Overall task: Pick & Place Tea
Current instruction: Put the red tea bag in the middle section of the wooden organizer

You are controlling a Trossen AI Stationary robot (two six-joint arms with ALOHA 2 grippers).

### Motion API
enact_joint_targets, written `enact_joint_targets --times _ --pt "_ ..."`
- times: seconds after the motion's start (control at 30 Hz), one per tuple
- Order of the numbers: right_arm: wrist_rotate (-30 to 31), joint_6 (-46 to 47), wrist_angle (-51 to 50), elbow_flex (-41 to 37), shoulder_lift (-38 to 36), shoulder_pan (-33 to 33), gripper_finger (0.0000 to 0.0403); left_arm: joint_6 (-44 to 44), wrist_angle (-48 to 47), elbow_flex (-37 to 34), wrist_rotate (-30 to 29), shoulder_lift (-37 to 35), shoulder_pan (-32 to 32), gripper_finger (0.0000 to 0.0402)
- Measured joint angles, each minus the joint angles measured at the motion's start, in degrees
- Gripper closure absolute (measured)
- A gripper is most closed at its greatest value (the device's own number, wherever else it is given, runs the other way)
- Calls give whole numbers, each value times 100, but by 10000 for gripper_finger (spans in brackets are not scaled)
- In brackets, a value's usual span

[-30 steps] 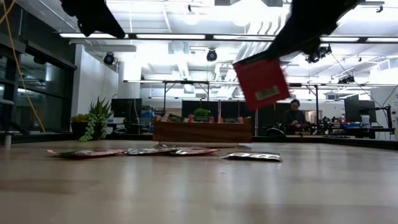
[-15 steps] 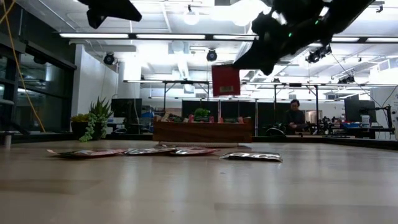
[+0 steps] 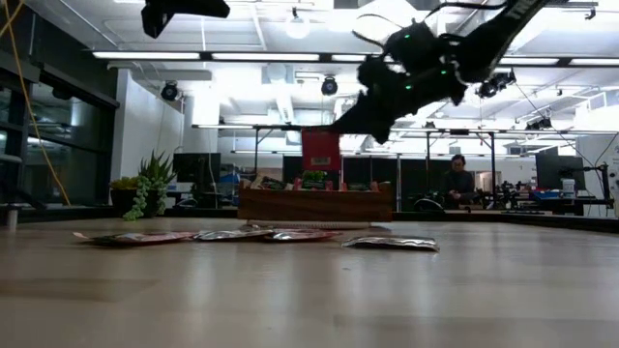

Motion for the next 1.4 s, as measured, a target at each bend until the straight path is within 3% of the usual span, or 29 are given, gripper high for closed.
enact_joint_targets --times 0.37,0.97,1.4 --pt "-80 -20 -470 743 786 -139 403 -123 -23 3 197 0 -4 401" --pt "-53 -32 -900 753 847 -284 403 -136 -36 3 314 0 -2 401" --pt "347 -2 -848 744 847 -285 403 -136 -41 3 314 0 -4 401"
